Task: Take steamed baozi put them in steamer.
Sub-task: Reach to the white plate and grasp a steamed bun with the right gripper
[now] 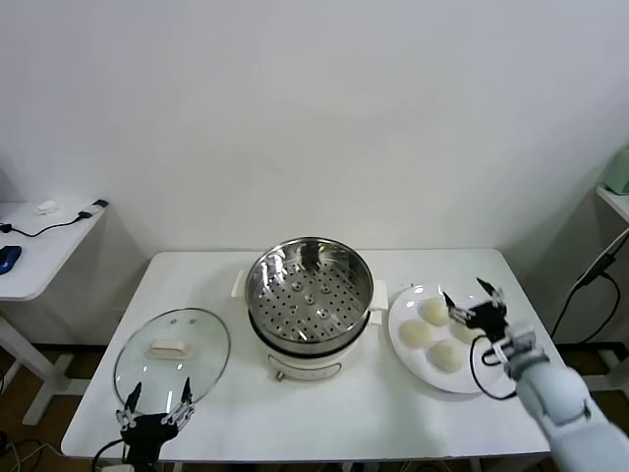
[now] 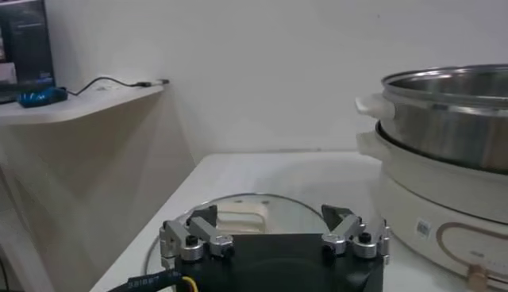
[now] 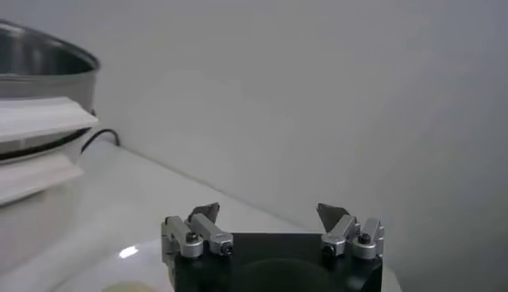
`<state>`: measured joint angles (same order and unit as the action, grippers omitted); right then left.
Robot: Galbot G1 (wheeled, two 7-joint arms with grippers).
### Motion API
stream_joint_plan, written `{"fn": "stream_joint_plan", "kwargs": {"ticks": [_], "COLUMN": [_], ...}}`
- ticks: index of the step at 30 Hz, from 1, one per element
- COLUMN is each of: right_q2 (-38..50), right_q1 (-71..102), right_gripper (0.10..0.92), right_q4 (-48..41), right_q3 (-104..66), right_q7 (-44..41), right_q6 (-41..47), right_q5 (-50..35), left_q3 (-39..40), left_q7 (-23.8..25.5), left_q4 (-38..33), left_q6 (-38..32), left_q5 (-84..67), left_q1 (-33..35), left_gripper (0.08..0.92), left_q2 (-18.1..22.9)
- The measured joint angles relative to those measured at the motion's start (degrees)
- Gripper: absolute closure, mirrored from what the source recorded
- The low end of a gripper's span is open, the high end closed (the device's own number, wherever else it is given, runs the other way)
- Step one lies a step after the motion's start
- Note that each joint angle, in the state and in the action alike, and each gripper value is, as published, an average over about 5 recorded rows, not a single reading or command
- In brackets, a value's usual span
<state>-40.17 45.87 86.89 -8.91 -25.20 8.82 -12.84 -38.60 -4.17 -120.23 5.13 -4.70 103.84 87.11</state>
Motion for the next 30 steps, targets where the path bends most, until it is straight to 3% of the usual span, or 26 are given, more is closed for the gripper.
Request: {"fn": "stream_joint_plan", "kwargs": {"ticks": [7, 13, 20, 30], "right_q2": [6.33, 6.40, 2.57, -4.74], "right_q1": [-25.80, -45.67, -57.85, -61.73], "right_gripper": [0.203, 0.203, 0.203, 0.203], "right_q4": [-9.02, -16.22, -22.96, -30.74], "right_q3": [25.62, 47.47, 65.40, 74.03], "right_q7": [-20.26, -30.87, -35.97, -36.16], "right_q6": [-3.75, -4.48, -2.60, 1.01], "right_q5": [3.29, 4.10, 2.37, 1.41], "left_q3": [0.46, 0.98, 1.12, 0.80], "left_q7": [0.00, 0.04, 0.11, 0.17], "left_q4": [0.72, 1.04, 1.78, 2.87], "left_q6": [-0.54, -0.84, -1.14, -1.16], "left_q5": [0.61, 0.87, 1.02, 1.06], "left_q1": [-0.42, -0.56, -1.18, -1.93], "left_gripper": [0.177, 0.177, 0.177, 0.177], "left_q2": [0.30, 0.48, 0.55, 0.57]}}
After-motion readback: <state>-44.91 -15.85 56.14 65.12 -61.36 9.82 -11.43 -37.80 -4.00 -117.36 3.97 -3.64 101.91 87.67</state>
